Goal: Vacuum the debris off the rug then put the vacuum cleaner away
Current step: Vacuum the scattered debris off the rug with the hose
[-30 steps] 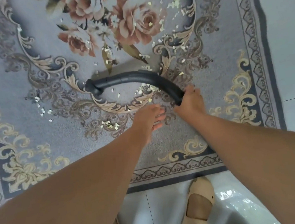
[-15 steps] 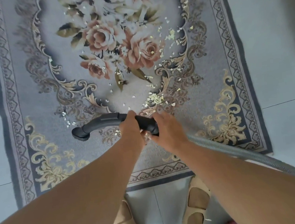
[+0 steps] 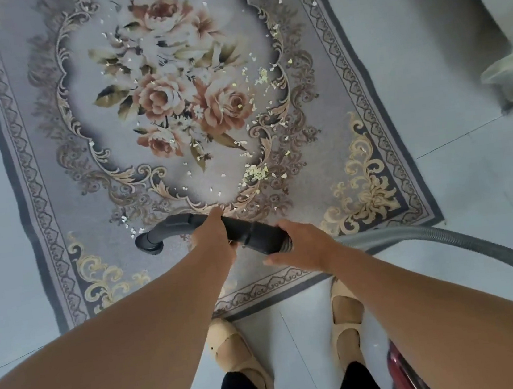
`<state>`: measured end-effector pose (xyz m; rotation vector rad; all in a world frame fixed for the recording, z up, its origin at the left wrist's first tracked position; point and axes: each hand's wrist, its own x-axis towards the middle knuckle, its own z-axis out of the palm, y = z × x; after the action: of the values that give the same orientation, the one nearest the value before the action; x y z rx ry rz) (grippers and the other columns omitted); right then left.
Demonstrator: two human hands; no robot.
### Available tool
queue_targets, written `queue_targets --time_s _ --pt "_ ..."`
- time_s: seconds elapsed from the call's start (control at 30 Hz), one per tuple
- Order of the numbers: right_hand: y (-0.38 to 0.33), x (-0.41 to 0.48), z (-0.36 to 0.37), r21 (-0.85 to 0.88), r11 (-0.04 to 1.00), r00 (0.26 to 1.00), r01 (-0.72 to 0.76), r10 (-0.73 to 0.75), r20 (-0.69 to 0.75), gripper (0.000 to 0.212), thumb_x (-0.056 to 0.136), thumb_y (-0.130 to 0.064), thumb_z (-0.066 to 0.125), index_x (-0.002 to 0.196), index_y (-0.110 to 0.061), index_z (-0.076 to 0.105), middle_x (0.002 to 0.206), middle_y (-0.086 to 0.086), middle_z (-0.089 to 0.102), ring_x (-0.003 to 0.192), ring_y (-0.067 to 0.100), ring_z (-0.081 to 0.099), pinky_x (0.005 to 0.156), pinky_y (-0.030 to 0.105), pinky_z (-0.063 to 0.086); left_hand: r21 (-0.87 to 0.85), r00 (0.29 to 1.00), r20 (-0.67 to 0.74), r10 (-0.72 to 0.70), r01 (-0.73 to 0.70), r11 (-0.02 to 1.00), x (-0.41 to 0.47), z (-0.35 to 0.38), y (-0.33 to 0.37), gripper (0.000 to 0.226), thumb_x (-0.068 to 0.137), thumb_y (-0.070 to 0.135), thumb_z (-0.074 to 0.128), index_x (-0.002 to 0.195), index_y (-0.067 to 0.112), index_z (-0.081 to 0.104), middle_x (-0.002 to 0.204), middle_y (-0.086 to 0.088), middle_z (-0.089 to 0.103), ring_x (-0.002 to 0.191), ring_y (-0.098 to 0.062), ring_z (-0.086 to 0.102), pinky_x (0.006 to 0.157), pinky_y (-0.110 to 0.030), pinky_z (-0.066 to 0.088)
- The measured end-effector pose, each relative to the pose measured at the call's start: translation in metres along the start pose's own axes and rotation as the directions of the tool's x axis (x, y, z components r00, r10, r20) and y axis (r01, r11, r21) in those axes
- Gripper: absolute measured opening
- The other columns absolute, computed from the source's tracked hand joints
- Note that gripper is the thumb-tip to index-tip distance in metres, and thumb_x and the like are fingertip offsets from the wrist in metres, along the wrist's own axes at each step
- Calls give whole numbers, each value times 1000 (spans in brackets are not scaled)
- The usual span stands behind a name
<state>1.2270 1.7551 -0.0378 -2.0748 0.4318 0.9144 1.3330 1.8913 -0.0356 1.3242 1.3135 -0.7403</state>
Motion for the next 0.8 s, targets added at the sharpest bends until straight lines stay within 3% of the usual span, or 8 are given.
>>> queue_targets --time_s 0.1,0.23,0.33,0.4,0.53,0.63,0.8 --pt "8 -25 5 -29 999 998 -15 16 64 48 75 -57 71 111 -29 54 96 -4 64 90 18 62 85 37 52 63 999 3 37 -37 997 -13 -7 -8 37 84 26 70 113 16 50 105 -6 60 91 -23 60 84 -44 57" --pt "6 -63 14 -57 996 998 -64 64 -10 47 77 -59 67 107 -25 56 93 -3 65 89 19 63 85 37 51 168 993 22 112 -114 979 -40 -9 -14 37 81 24 74 107 16 49 101 -4 64 92 -20 64 85 -38 57" --pt "-2 -91 20 -249 958 978 -144 98 -186 54 81 -62 62 115 -21 53 107 1 64 105 23 57 93 39 43 237 976 86 199 -214 948 -72 -3 -23 42 82 21 71 116 14 49 108 -6 62 92 -20 62 73 -32 55" --pt "-4 -109 25 -287 924 950 -253 181 -253 59 82 -59 61 126 -22 48 124 3 53 120 26 47 100 46 37 314 945 139 296 -326 892 -94 4 -31 48 82 22 68 123 11 47 111 -7 61 92 -21 60 62 -29 48" --pt "4 -141 31 11 935 904 -356 347 -250 81 81 -46 70 145 -17 30 145 11 32 136 32 30 111 47 30 454 813 280 511 -581 675 -135 23 -50 47 82 18 65 125 12 44 101 -5 60 87 -22 62 53 -24 43" --pt "17 -171 29 236 907 876 -350 406 -261 75 79 -32 76 140 -15 36 140 10 38 131 30 39 107 45 39 494 737 359 573 -671 553 -166 33 -71 48 79 16 65 122 13 44 97 -6 64 73 -18 62 56 -26 47" --pt "51 -217 32 376 842 819 -386 501 -280 63 84 -28 73 137 -10 43 134 6 47 122 23 50 95 31 43 499 608 523 597 -787 363 -199 45 -116 43 78 13 65 116 15 45 92 -6 66 72 -20 65 55 -25 49"
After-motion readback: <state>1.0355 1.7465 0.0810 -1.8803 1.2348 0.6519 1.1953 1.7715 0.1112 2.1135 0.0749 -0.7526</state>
